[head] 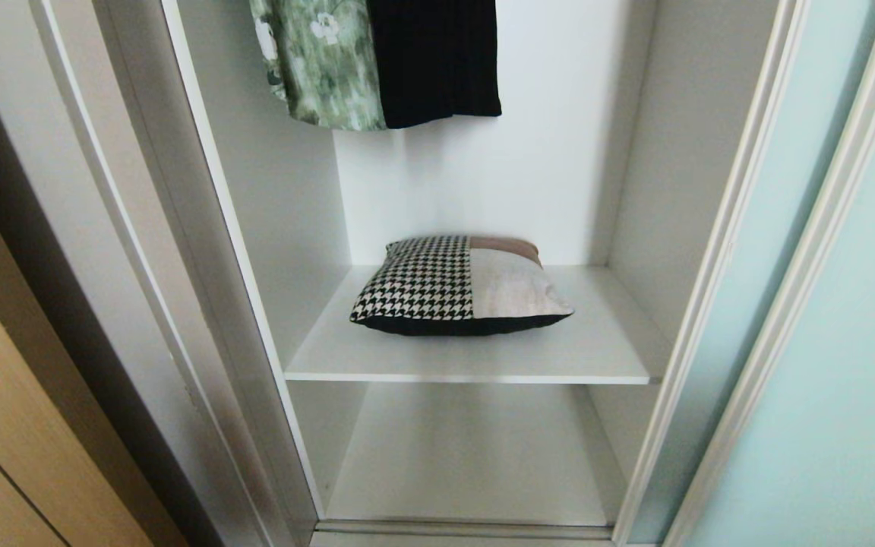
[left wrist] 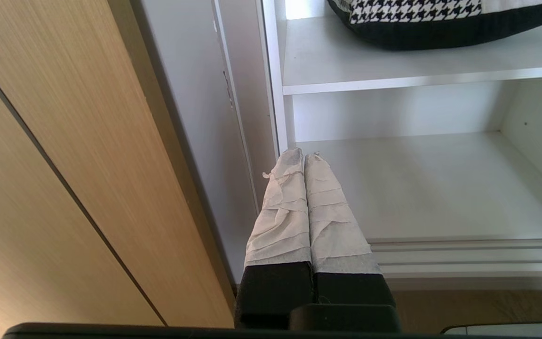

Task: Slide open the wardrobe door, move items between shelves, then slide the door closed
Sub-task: Open the door

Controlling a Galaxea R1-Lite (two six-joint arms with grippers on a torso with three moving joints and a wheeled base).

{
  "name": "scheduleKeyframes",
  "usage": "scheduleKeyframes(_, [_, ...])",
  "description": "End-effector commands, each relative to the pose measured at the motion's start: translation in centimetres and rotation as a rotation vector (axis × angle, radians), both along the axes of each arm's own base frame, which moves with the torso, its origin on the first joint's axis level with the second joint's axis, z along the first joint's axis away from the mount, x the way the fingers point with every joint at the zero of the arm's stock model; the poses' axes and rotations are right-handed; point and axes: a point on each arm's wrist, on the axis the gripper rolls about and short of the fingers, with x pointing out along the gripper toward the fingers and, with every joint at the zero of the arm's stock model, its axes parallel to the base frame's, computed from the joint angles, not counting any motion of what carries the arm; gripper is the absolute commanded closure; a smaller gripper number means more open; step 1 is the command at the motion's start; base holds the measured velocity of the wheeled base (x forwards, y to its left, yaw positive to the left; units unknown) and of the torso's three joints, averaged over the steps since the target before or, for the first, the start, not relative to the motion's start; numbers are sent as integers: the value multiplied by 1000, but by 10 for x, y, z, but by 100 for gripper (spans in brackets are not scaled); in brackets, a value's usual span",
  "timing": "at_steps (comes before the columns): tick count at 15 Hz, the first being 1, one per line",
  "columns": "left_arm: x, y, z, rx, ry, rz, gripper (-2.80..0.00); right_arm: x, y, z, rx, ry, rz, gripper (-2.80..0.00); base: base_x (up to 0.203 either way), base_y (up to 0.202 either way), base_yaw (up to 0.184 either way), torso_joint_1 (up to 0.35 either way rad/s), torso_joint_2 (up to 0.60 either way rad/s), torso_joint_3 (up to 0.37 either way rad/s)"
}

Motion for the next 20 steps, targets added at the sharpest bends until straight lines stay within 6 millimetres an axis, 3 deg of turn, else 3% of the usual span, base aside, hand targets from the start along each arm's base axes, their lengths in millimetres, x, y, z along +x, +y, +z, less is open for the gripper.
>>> scheduleKeyframes(1, [0,0,0,1,3,-1,0,0,0,0,-3,0,-1,0,0,0,0,0,0,0])
scheduleKeyframes(8, [0,0,0,1,3,-1,0,0,0,-1,-12,5,-4,0,0,0,0,0,0,0])
scheduleKeyframes(10, [0,0,0,1,3,-1,0,-3,0,9,-13,-25,-14,0,0,0,0,0,0,0])
scheduleKeyframes(12, [0,0,0,1,3,-1,0,-12,-1,53,-3,-82,-26,0,0,0,0,0,0,0])
scheduleKeyframes(14, [0,0,0,1,4,-1,0,-24,-1,123,26,-144,4,0,0,0,0,0,0,0])
scheduleKeyframes(15, [0,0,0,1,3,-1,0,-19,0,152,35,-119,30,0,0,0,0,0,0,0])
scheduleKeyframes(18, [0,0,0,1,3,-1,0,30,3,212,65,39,137,0,0,0,0,0,0,0])
scheduleKeyframes(20, [0,0,0,1,3,-1,0,74,7,237,104,146,260,0,0,0,0,0,0,0])
